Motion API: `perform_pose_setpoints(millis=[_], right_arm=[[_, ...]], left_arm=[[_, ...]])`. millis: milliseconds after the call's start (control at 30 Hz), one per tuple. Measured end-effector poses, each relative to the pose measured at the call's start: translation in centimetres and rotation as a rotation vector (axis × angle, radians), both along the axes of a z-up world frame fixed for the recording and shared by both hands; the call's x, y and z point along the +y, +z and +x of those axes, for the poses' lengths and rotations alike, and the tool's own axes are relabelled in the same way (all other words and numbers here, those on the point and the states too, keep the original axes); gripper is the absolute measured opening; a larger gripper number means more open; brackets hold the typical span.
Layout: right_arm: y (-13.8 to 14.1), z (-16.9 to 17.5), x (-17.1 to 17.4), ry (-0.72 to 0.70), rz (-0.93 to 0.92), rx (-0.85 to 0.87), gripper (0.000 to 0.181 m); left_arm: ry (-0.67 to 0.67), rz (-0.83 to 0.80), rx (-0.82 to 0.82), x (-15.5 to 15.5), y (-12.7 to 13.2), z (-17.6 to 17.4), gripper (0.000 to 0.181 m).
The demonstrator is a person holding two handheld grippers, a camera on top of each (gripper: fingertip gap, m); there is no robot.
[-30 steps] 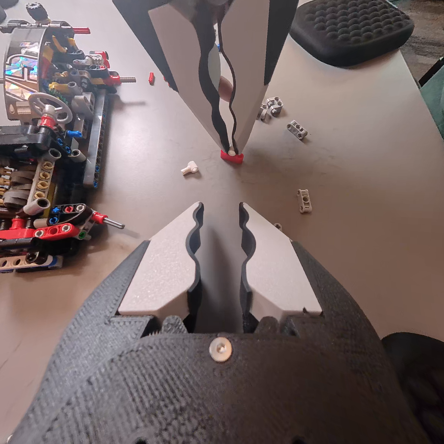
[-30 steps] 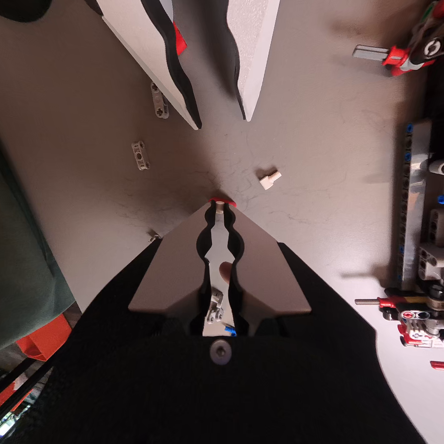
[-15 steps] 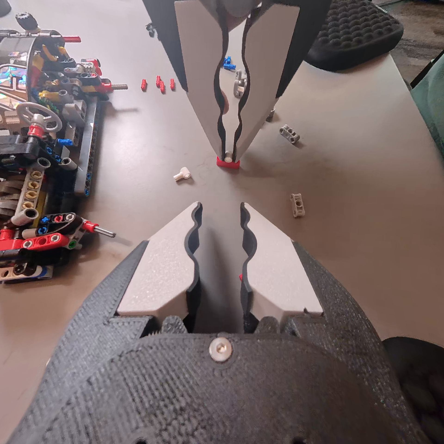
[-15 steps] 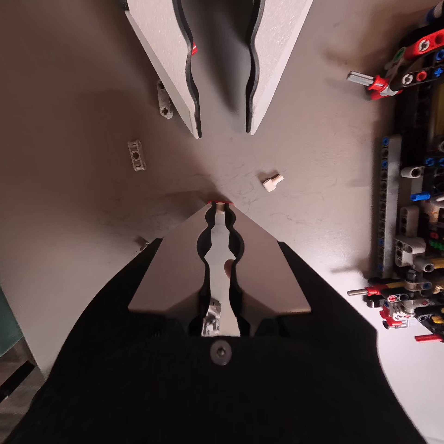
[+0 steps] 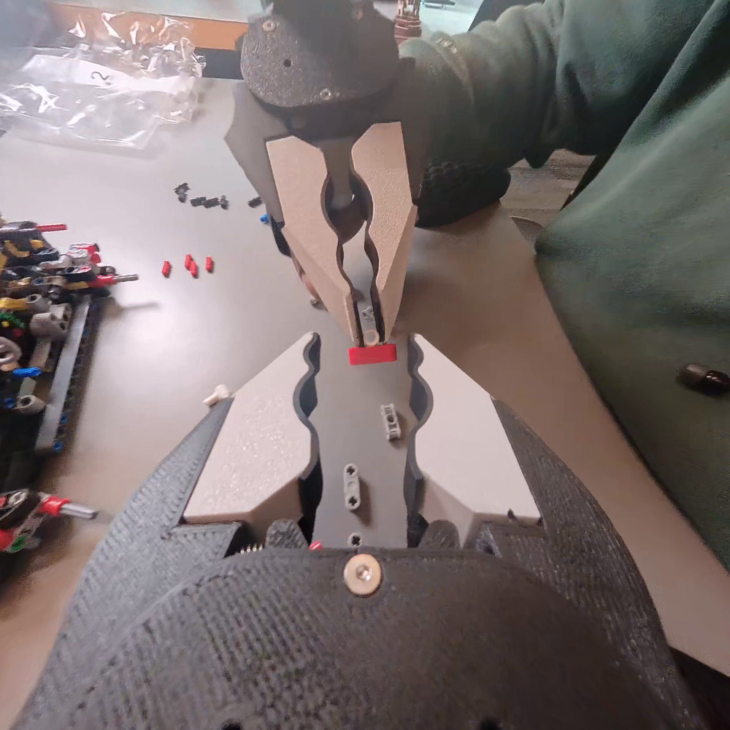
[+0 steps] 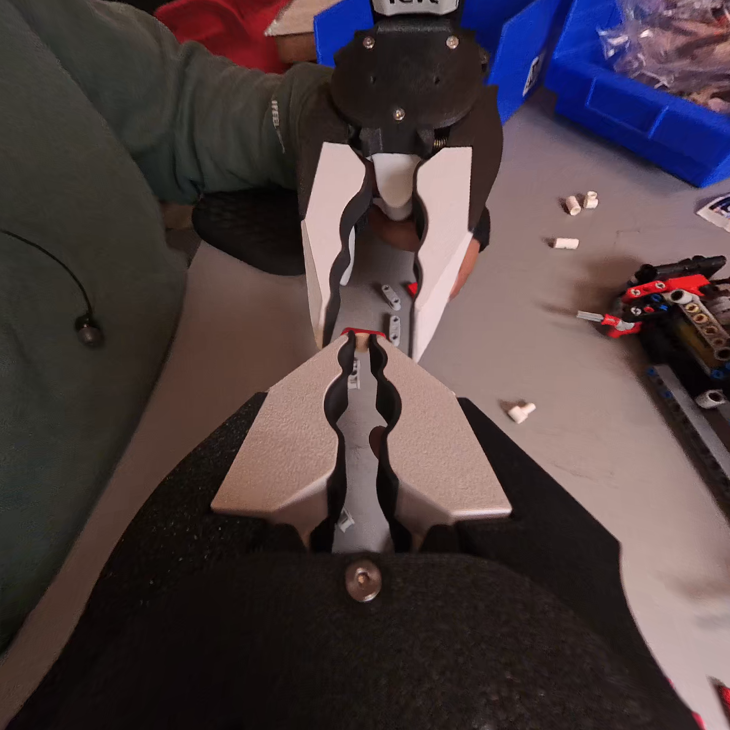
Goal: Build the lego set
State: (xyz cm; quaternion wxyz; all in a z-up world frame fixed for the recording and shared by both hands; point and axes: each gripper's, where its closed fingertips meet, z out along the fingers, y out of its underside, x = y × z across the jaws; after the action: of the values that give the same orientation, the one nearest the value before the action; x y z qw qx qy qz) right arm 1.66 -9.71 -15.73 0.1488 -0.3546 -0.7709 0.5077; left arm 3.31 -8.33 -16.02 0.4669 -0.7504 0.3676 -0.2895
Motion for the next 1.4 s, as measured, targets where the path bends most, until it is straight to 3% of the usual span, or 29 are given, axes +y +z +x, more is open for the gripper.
perform_pose_setpoints(millis=[67, 333, 533, 800, 867, 1000, 1400], right_arm=[[0.2, 0.4, -0.2, 0.008, -0.028, 0.031, 0.005], [1.6, 1.6, 1.5, 0.005, -0.142, 0.097, 0.006], [2.9, 0.8, 4.0, -0.123, -0.047, 0.242, 0.008], [5.1, 0.1, 6.0, -0.246, 0.082, 0.472, 0.027], [5.5, -0.1, 5.7, -0.257, 0.131, 0.524, 0.038], [5.9, -0.8, 4.4, -0.279, 0.219, 0.607, 0.041], [5.7, -1.2, 2.3, -0.283, 0.529, 0.773, 0.021]], left_arm=[[0.006, 0.004, 0.012, -0.1, 0.0, 0.7, 0.028], [0.145, 0.008, -0.099, 1.7, 1.4, 1.9, 0.023], [0.306, 0.013, -0.216, 3.9, 2.5, 1.0, 0.023], [0.373, -0.052, -0.529, 4.6, 4.1, -0.7, 0.022], [0.366, -0.075, -0.658, 4.4, 5.0, -1.4, 0.022], [0.342, -0.107, -0.804, 4.0, 5.9, -2.5, 0.021], [0.099, -0.262, -1.014, 2.4, 7.1, -0.4, 0.021]])
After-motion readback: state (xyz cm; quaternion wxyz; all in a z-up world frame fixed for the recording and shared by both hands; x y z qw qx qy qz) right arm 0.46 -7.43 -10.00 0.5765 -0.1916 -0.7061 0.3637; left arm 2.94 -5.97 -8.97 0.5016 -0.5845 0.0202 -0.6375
